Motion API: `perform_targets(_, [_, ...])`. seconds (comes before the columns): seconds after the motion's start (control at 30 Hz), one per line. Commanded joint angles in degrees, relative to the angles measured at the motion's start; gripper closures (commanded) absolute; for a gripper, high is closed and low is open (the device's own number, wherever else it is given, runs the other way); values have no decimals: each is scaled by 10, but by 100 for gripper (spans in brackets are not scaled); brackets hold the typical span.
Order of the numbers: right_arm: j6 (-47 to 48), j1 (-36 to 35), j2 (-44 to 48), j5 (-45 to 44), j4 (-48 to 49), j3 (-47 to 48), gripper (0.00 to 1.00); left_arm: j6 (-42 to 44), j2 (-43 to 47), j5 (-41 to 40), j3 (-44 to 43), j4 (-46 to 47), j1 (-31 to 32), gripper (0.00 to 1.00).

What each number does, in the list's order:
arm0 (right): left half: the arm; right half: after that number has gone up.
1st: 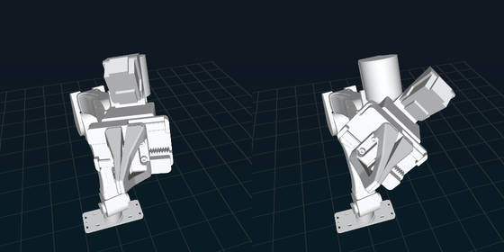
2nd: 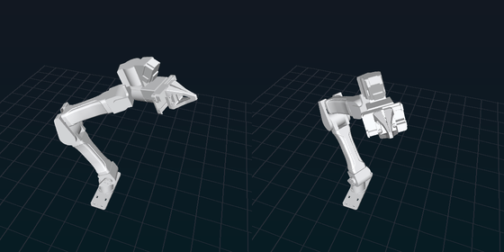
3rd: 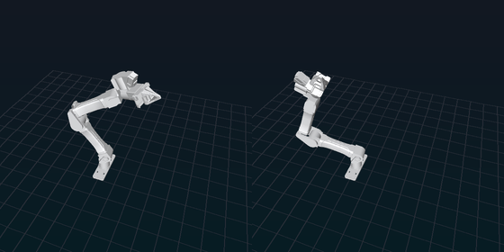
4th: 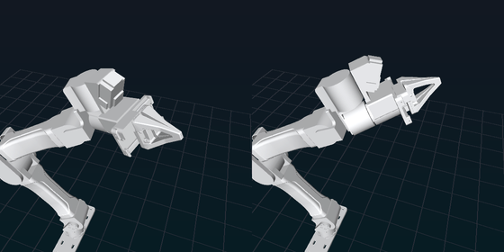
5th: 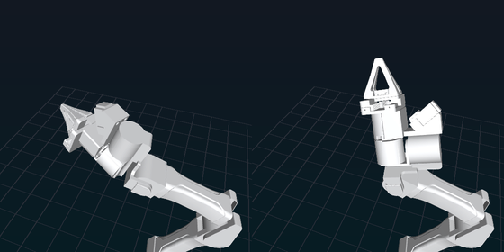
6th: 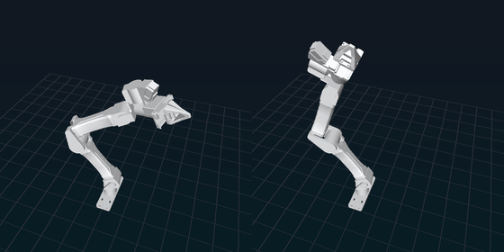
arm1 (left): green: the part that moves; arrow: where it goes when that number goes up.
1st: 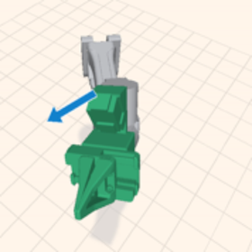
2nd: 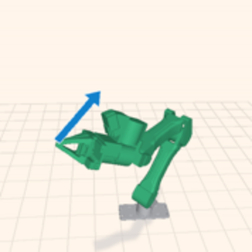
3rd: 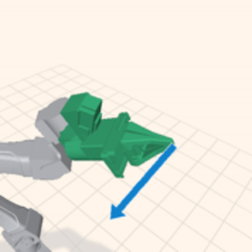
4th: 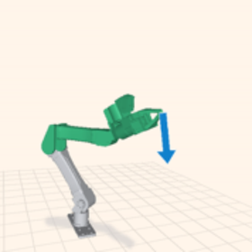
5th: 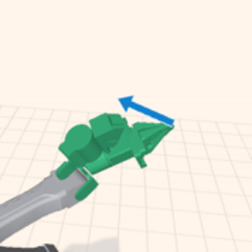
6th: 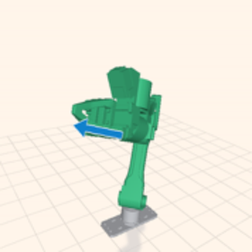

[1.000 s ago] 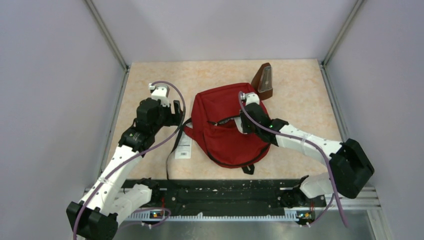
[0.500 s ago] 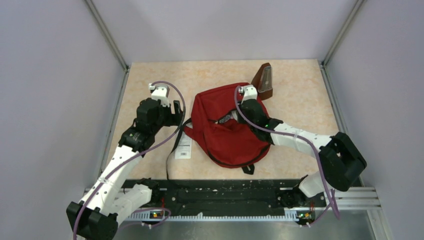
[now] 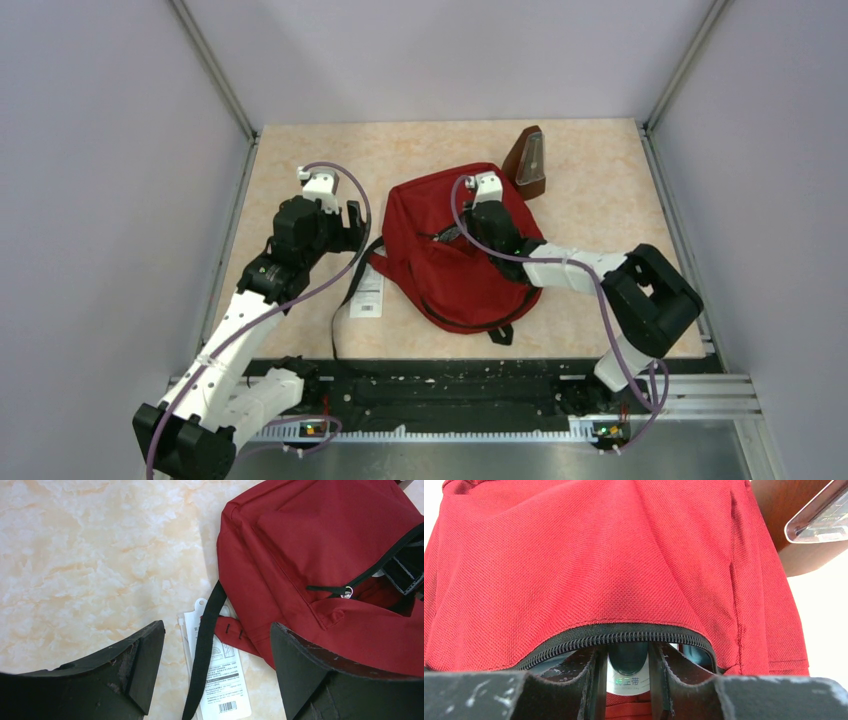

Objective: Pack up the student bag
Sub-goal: Place the stationery in the student bag.

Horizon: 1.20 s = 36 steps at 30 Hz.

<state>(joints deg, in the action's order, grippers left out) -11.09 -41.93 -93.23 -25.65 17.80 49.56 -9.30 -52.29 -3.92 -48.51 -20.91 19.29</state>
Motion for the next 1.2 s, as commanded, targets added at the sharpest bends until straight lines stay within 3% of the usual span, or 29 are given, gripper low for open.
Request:
perform_targets(0.0, [-6,4,29,6,0,20,69,0,-2,1,3,27,-1,18])
perform_targets(0.1, [-14,4,70,25,-47,12,45,0,-2,1,3,27,-2,18])
perform_targets(0.33, [-55,4,213,88,-167,-44,25,-1,-1,4,3,28,-1,18])
perform_targets(0.6, [-120,-34,345,144,-238,-80,23,-27,-11,0,3,11,-1,19])
perform_targets(0.77, [-151,-81,366,120,-229,-92,23,-140,-14,69,44,12,6,24])
perform_targets(0.97, [-169,-113,350,131,-191,-112,23,-253,6,36,177,86,58,31])
perform_targets(1.1, [-166,-118,349,138,-183,-116,23,-283,-19,-65,201,79,153,30])
perform_targets(1.17, [-164,-118,354,138,-182,-120,23,-296,-37,-83,203,66,162,30])
